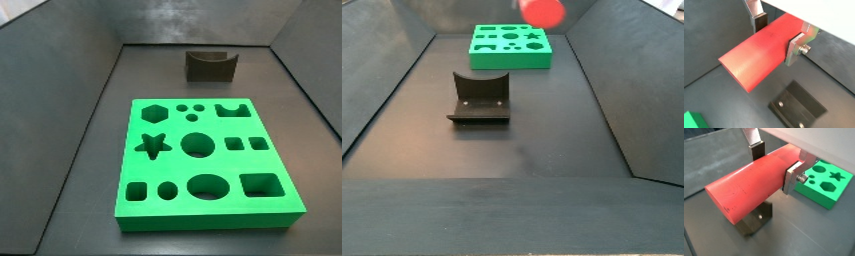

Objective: Pick up the oval object. Move up. Place the oval object on the fixture. Regrasp the oval object. Move to above the board. Insert the oval object.
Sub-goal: Place the oval object on the fixture.

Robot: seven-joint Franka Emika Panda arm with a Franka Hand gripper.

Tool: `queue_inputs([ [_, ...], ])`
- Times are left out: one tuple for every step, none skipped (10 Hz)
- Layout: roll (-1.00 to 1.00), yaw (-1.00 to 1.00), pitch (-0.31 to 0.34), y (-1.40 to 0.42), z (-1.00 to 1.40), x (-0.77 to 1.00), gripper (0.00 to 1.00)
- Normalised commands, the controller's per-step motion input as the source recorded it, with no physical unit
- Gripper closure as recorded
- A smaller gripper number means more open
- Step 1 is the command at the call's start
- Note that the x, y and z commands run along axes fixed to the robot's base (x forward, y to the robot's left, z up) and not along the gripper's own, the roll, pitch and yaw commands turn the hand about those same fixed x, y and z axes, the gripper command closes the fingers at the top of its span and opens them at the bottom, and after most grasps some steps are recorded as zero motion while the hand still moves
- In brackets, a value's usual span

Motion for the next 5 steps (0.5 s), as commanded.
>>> queue_inputs([
  [-0.05,-0.05,0.038,-0.15,0.18,1.00,1.00],
  [-0.03,-0.02,0.074,-0.13,0.16,1.00,1.00],
  [-0.02,0.00,0.105,-0.11,0.14,1.00,1.00],
  [0.00,0.01,0.127,-0.09,0.12,1.00,1.00],
  [0.02,0.02,0.132,-0.08,0.10,1.00,1.00],
])
